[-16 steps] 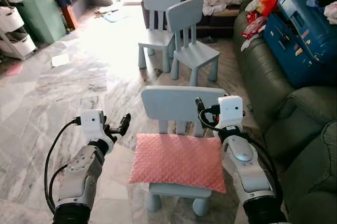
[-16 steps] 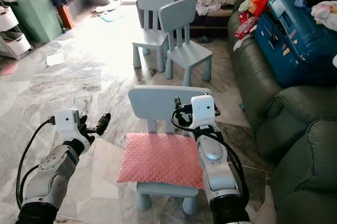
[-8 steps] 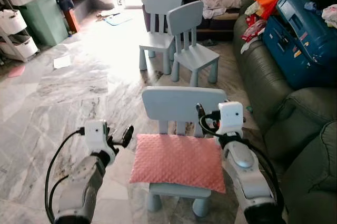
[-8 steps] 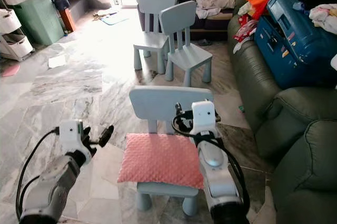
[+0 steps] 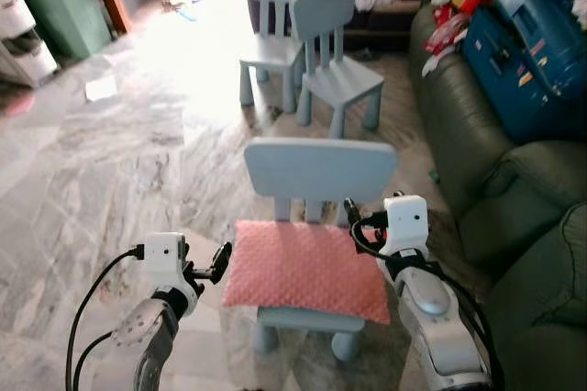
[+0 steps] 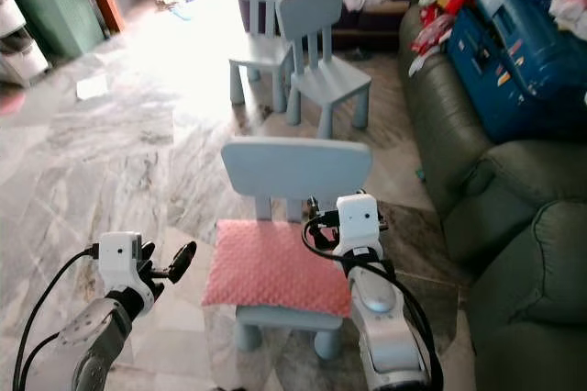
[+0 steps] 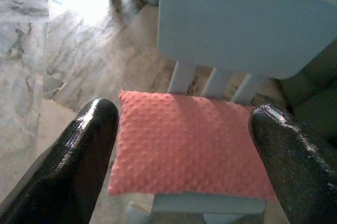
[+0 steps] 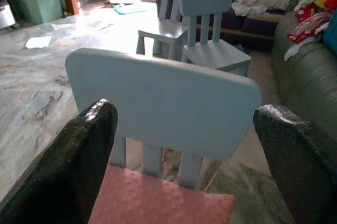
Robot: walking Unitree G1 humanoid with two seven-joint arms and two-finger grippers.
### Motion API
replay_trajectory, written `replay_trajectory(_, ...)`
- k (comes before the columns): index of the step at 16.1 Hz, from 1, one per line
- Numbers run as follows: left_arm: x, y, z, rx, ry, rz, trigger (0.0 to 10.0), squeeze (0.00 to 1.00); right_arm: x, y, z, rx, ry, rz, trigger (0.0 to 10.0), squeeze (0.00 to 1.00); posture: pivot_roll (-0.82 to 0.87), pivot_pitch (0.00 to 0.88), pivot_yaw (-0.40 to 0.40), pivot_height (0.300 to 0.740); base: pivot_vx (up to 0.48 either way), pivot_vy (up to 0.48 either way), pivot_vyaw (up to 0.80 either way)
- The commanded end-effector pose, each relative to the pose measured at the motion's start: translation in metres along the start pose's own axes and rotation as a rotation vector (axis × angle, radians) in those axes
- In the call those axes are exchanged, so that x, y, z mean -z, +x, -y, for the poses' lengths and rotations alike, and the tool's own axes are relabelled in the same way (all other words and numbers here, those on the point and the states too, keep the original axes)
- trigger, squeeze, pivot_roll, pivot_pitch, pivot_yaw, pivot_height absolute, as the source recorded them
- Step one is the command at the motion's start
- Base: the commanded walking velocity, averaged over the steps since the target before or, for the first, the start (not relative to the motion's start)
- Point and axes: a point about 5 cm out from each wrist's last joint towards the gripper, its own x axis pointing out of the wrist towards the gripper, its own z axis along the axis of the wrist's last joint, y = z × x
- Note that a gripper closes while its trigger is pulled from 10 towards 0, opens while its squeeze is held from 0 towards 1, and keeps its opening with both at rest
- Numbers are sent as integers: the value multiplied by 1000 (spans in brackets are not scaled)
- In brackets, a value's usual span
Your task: Move the pillow to the sofa
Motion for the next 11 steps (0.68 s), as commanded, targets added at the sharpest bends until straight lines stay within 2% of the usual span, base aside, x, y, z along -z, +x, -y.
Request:
replay_trajectory(1, 2, -6, 0, -5, 6, -13, 10000, 0, -1, -4, -1, -4, 5, -7, 10000, 0, -64, 162, 33, 740, 0, 0, 0)
replay_trajectory(6, 2, -12, 0, 3, 29, -3, 10000, 0, 7, -16, 3, -7, 7, -49, 10000, 0, -68, 182, 32, 740, 0, 0, 0)
replay_trajectory(8, 8, -24, -8, -16, 56, -20, 10000, 0, 18, -32, 16, 3, -17, -102, 10000, 0, -71, 184, 32, 740, 0, 0, 0)
replay_trajectory(11, 20, -36, -16, -34, 71, -62, 10000, 0, 26, -47, 29, 20, -41, -141, 10000, 0, -75, 187, 32, 740, 0, 0, 0)
